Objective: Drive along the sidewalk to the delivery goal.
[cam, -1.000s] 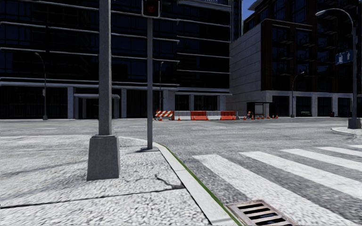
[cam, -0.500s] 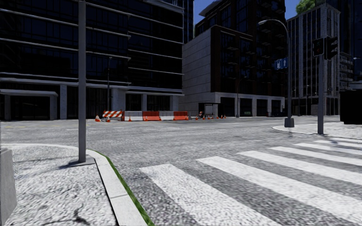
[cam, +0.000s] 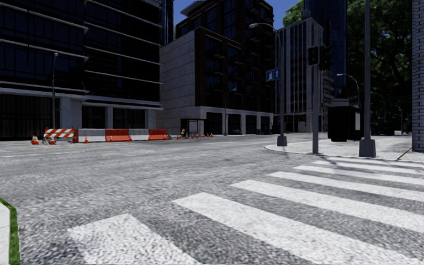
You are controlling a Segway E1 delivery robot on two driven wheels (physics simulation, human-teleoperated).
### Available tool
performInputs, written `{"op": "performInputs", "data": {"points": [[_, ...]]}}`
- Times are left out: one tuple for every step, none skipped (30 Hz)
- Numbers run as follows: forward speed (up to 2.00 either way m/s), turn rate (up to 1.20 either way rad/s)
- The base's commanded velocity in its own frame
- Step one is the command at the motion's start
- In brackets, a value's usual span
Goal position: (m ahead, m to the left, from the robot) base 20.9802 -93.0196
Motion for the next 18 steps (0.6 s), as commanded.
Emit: {"op": "performInputs", "data": {"points": [[1.27, -0.65], [1.24, -0.67], [1.19, -0.7], [1.19, -0.7], [1.17, -0.71], [1.16, -0.71], [1.16, -0.71], [1.16, -0.71], [1.16, -0.71], [1.16, -0.71], [1.16, -0.75], [1.16, -0.77], [1.16, -0.77], [1.16, -0.77], [1.16, -0.78], [1.17, -0.78], [1.17, -0.78], [1.17, -0.78]]}}
